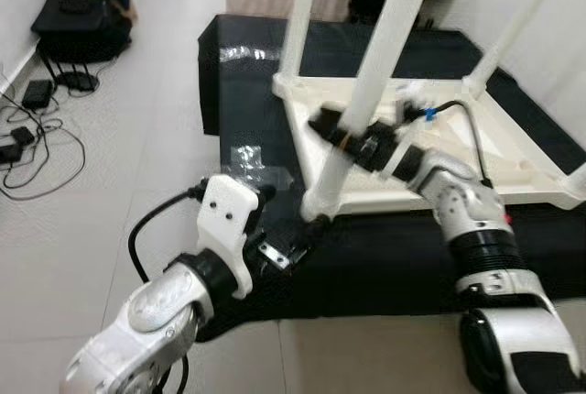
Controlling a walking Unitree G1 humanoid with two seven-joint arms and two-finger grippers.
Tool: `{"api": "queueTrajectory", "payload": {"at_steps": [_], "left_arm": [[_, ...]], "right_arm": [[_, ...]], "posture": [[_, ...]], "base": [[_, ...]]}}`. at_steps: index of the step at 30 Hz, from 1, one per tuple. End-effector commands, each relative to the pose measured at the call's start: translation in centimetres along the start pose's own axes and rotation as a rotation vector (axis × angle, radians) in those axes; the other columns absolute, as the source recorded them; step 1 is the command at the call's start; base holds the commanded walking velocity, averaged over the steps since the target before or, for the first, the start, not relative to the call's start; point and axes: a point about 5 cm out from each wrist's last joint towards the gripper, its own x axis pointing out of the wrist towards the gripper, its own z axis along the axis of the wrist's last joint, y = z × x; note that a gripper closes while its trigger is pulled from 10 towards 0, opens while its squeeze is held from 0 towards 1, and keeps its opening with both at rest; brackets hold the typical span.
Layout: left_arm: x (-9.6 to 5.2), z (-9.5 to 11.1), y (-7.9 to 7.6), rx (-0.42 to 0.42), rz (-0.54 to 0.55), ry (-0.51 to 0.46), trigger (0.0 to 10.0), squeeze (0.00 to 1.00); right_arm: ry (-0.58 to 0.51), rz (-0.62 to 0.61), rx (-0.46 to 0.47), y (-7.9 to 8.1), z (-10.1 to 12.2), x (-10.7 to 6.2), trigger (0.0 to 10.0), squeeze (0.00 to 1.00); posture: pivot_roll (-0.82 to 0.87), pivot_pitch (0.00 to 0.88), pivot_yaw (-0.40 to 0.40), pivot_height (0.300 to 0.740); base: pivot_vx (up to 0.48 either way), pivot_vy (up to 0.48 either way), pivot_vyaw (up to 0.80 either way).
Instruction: Building children table
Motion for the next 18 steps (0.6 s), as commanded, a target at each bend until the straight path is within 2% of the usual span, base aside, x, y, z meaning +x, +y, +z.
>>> {"api": "queueTrajectory", "payload": {"at_steps": [1,4,5,7,11,12,13,14,15,16,18], "left_arm": [[-0.1,-0.4,-0.2,-0.011,-0.005,0.014,10.0,0.0],[-0.1,-0.4,-0.3,-0.011,-0.007,0.015,10.0,0.0],[-0.1,-0.4,-0.3,-0.01,-0.007,0.015,10.0,0.0],[-0.1,-0.4,-0.3,-0.007,-0.009,0.015,10.0,0.0],[-0.1,-0.4,-0.3,-0.007,-0.009,0.015,10.0,0.0],[-0.1,-0.4,-0.3,-0.007,-0.008,0.014,10.0,0.0],[-0.1,-0.4,-0.3,-0.007,-0.008,0.014,10.0,0.0],[-0.1,-0.4,-0.3,-0.007,-0.007,0.013,10.0,0.0],[-0.1,-0.4,-0.2,-0.006,0.0,0.011,10.0,0.0],[-0.1,-0.4,-0.2,-0.006,0.0,0.011,10.0,0.0],[-0.1,-0.4,-0.1,-0.006,0.002,0.01,10.0,0.0]], "right_arm": [[0.012,0.063,0.028,0.4,-0.2,0.3,10.0,0.0],[0.005,0.098,0.02,0.6,0.0,0.8,10.0,0.0],[0.003,0.066,0.009,0.3,0.0,1.2,0.0,0.0],[-0.006,0.048,-0.011,0.2,-0.1,1.8,0.0,0.0],[-0.002,0.071,-0.006,0.5,0.0,1.7,0.0,0.0],[0.008,-0.016,-0.03,-0.1,-0.1,1.6,0.0,0.0],[0.008,-0.016,-0.03,-0.1,-0.1,1.6,0.0,0.0],[0.016,-0.106,-0.053,-0.7,-0.2,1.6,0.0,0.0],[0.067,-0.637,-0.106,-4.4,-0.5,0.3,0.0,0.0],[0.067,-0.637,-0.106,-4.4,-0.5,0.3,0.0,0.0],[0.089,-1.098,-0.14,-6.6,-0.5,-2.8,0.0,0.0]], "posture": [[0.07,0.128,-0.15,0.74],[0.07,0.125,-0.149,0.74],[0.07,0.124,-0.151,0.74],[0.07,0.123,-0.149,0.74],[0.07,0.123,-0.149,0.74],[0.07,0.122,-0.153,0.74],[0.07,0.122,-0.153,0.74],[0.07,0.122,-0.153,0.74],[0.07,0.124,-0.154,0.74],[0.07,0.124,-0.154,0.74],[0.06,0.126,-0.148,0.74]], "base": [[0.0,0.0,0.0],[0.0,0.0,0.0],[0.0,0.0,0.0],[0.0,0.0,0.0],[0.0,0.0,0.0],[0.0,0.0,0.0],[0.0,0.0,0.0],[0.0,0.0,0.0],[0.0,0.0,0.0],[0.0,0.0,0.0],[0.0,0.0,0.0]]}}
